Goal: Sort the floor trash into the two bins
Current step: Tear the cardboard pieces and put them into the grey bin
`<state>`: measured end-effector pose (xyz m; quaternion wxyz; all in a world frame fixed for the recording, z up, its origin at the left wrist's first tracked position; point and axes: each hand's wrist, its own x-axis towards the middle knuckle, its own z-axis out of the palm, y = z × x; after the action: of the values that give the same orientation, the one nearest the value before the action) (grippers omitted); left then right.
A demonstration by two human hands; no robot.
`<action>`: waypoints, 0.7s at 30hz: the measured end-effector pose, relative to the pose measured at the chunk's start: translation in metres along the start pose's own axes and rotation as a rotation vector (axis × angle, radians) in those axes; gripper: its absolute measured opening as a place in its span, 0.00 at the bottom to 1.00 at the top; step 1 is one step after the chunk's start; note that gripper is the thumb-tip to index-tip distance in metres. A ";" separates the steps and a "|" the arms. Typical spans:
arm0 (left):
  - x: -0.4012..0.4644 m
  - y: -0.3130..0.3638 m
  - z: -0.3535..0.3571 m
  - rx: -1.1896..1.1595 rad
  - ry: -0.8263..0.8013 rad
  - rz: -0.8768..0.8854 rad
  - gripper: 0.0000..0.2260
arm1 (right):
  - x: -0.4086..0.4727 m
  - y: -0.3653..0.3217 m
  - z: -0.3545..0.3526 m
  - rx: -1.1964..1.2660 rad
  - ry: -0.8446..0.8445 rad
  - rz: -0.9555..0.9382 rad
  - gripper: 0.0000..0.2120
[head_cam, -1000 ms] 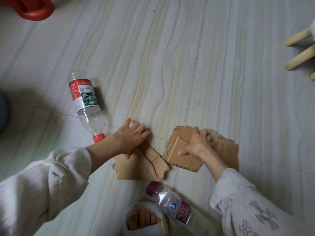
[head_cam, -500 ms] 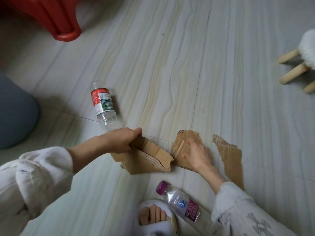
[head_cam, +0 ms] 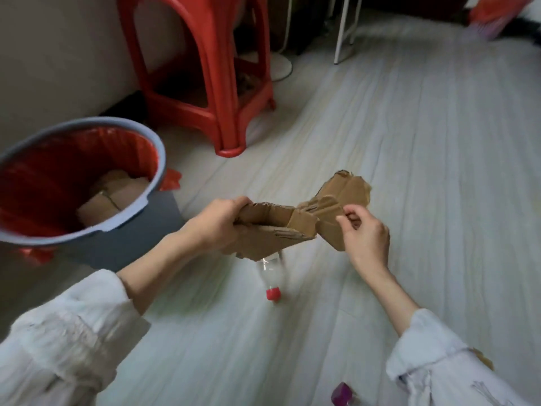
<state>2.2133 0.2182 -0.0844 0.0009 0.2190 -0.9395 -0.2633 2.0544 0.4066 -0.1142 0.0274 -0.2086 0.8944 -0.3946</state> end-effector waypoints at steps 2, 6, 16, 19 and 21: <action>-0.017 -0.013 -0.043 -0.071 0.229 -0.040 0.16 | 0.009 -0.039 0.009 0.105 0.015 -0.055 0.06; -0.063 -0.043 -0.130 -0.156 0.582 -0.149 0.20 | 0.007 -0.116 0.026 0.226 -0.034 -0.171 0.04; -0.133 -0.129 -0.188 0.043 0.674 -0.437 0.21 | -0.025 -0.257 0.079 0.378 -0.096 -0.490 0.05; -0.130 -0.146 -0.177 0.218 0.525 -0.472 0.21 | -0.030 -0.273 0.088 0.390 -0.115 -0.546 0.05; -0.122 -0.145 -0.171 0.313 0.427 -0.401 0.16 | -0.032 -0.279 0.094 0.385 -0.139 -0.568 0.05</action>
<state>2.4033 0.0730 0.0052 0.1122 0.4475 -0.8853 -0.0586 2.2016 0.1858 0.0175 0.0160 -0.4666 0.7057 -0.5329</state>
